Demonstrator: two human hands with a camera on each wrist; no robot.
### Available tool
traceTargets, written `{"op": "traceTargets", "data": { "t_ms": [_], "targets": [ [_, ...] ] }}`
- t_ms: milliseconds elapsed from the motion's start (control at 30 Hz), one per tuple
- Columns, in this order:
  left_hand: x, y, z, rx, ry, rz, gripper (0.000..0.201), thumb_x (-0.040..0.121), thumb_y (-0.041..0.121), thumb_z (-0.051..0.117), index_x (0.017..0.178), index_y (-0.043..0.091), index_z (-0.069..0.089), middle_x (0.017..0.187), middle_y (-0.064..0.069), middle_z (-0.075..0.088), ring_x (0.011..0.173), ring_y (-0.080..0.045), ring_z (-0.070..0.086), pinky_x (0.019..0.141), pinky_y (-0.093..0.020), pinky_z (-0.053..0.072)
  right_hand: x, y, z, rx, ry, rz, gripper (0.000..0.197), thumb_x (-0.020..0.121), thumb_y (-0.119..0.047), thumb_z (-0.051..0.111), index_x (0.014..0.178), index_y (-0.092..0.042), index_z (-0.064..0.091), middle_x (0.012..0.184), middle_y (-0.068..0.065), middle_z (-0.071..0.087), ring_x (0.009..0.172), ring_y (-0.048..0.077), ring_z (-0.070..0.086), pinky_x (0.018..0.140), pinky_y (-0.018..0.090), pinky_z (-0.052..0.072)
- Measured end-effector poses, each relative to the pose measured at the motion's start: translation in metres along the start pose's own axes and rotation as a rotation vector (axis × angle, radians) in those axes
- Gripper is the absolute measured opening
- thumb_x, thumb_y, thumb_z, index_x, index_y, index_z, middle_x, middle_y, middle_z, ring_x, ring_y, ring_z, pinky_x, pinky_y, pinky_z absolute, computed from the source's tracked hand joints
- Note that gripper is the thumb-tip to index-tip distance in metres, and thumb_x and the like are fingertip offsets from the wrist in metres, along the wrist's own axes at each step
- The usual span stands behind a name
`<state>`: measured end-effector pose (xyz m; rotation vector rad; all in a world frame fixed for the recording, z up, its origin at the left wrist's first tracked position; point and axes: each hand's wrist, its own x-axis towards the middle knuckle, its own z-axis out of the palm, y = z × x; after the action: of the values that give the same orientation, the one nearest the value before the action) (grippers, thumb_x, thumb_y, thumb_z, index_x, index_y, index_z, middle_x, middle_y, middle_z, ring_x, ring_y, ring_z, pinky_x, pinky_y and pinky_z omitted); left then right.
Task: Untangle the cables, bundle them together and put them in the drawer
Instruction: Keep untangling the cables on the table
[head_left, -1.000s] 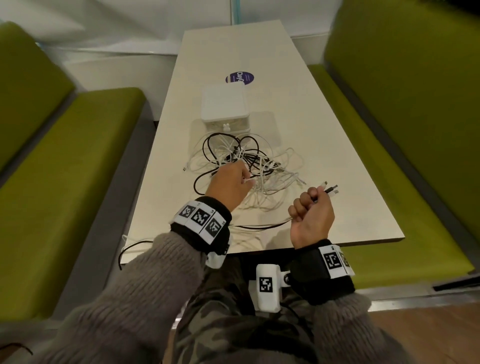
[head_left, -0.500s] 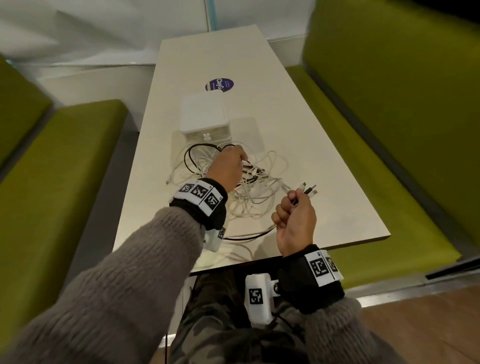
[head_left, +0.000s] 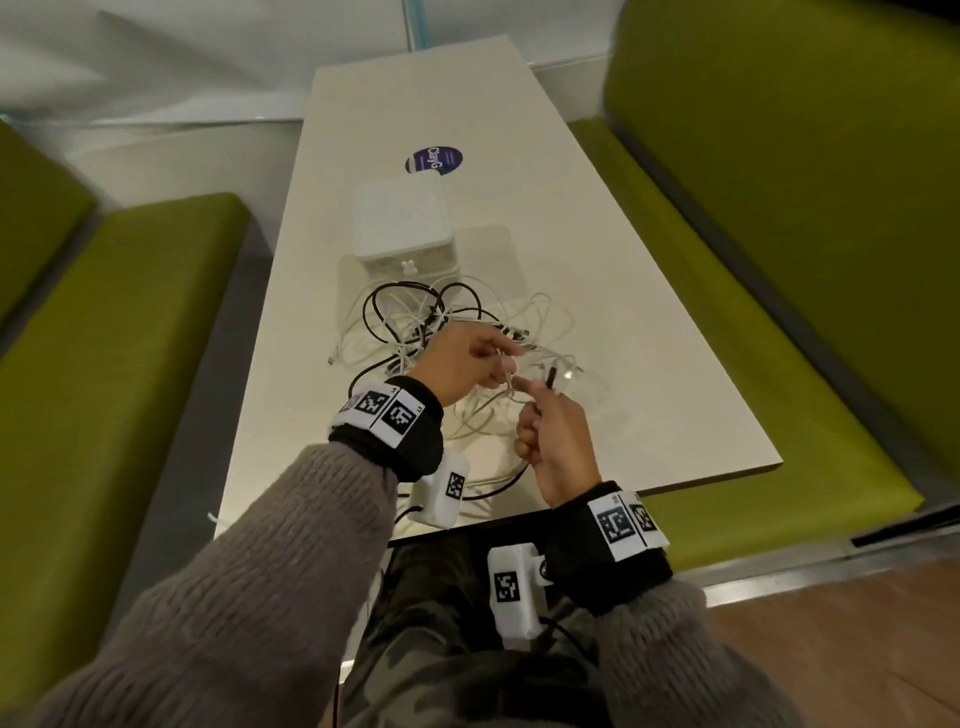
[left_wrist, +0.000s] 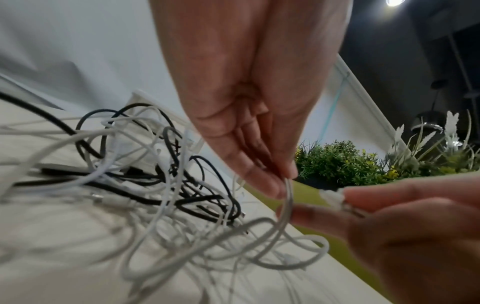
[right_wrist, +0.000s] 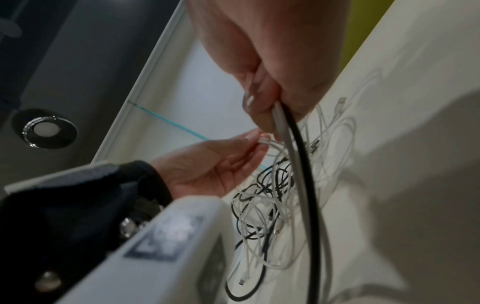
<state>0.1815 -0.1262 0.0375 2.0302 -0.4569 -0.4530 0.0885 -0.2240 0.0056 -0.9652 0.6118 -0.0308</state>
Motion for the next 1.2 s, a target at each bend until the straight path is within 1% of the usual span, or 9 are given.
{"op": "traceTargets", "data": {
  "t_ms": [233,400,633,800,867,967,1067,1133,1200],
  "targets": [
    [-0.002,0.014,-0.017,-0.144,0.236,0.122,0.026,0.084,-0.001,0.062,0.106,0.01,0.054,0.064,-0.005,0.065,0.061,-0.018,0.065,0.061,-0.03,0.057,0.011,0.004,0.0,-0.352,-0.009,-0.204,0.02,0.09,-0.023,0.066,0.078,-0.01,0.057,0.036,-0.013,0.032,0.031,0.004,0.027,0.041,0.022,0.026],
    [0.0,0.019,-0.046,-0.137,0.443,0.192,0.037,0.087,-0.009,0.043,0.097,0.025,0.05,0.074,-0.008,0.062,0.057,-0.014,0.056,0.055,-0.03,0.054,0.019,0.003,-0.007,-0.19,0.18,-0.148,0.016,0.092,-0.022,0.062,0.082,-0.013,0.053,0.055,-0.002,0.037,0.029,0.001,0.032,0.038,0.021,0.029],
    [-0.008,0.001,-0.089,-0.034,0.661,0.135,0.035,0.091,-0.007,0.034,0.077,0.017,0.056,0.08,0.0,0.058,0.059,-0.012,0.055,0.065,-0.033,0.058,0.025,0.003,-0.021,-0.013,0.326,-0.109,0.023,0.097,-0.022,0.054,0.078,-0.015,0.044,0.057,0.001,0.036,0.029,0.002,0.032,0.036,0.02,0.03],
    [-0.01,-0.023,-0.084,0.014,0.578,0.004,0.035,0.09,-0.006,0.038,0.079,0.018,0.062,0.091,-0.009,0.06,0.071,-0.023,0.06,0.078,-0.045,0.057,0.024,0.003,-0.02,0.054,0.328,-0.107,0.021,0.097,-0.021,0.053,0.079,-0.015,0.044,0.056,0.0,0.032,0.031,0.002,0.028,0.035,0.017,0.027],
    [-0.014,-0.024,-0.07,0.273,0.539,0.03,0.022,0.089,0.004,0.051,0.093,0.02,0.065,0.11,-0.014,0.054,0.089,-0.026,0.058,0.088,-0.039,0.053,0.023,0.005,-0.019,0.025,0.309,-0.098,0.024,0.097,-0.02,0.055,0.077,-0.015,0.042,0.056,0.0,0.03,0.03,0.003,0.028,0.035,0.018,0.027],
    [-0.033,-0.009,-0.041,0.512,0.687,0.304,0.016,0.085,0.003,0.058,0.098,0.011,0.064,0.113,-0.013,0.045,0.101,-0.018,0.046,0.087,-0.006,0.032,0.023,0.006,-0.019,0.017,0.31,-0.094,0.026,0.097,-0.019,0.056,0.075,-0.015,0.041,0.054,0.001,0.03,0.028,0.004,0.028,0.034,0.018,0.026],
    [-0.049,0.001,-0.008,0.549,0.276,0.5,0.015,0.085,0.003,0.053,0.096,0.009,0.061,0.098,0.0,0.045,0.082,-0.004,0.044,0.076,-0.006,0.036,0.022,0.006,-0.02,0.043,0.332,-0.073,0.022,0.096,-0.017,0.056,0.077,-0.013,0.046,0.054,0.0,0.031,0.032,0.006,0.028,0.035,0.018,0.026],
    [-0.048,-0.009,0.009,0.65,-0.036,0.397,0.018,0.088,0.006,0.051,0.102,0.01,0.061,0.099,0.001,0.047,0.079,-0.007,0.046,0.075,-0.017,0.041,0.021,0.006,-0.022,0.075,0.343,-0.056,0.015,0.096,-0.014,0.055,0.082,-0.011,0.049,0.055,0.0,0.031,0.034,0.007,0.027,0.035,0.017,0.026],
    [-0.041,-0.024,0.016,0.725,-0.119,0.22,0.025,0.088,0.006,0.052,0.113,0.01,0.058,0.111,-0.005,0.048,0.092,-0.017,0.052,0.084,-0.03,0.044,0.021,0.006,-0.025,0.092,0.365,-0.026,0.014,0.096,-0.011,0.053,0.083,-0.01,0.049,0.056,0.0,0.03,0.034,0.006,0.026,0.034,0.017,0.026]
  ]
}}
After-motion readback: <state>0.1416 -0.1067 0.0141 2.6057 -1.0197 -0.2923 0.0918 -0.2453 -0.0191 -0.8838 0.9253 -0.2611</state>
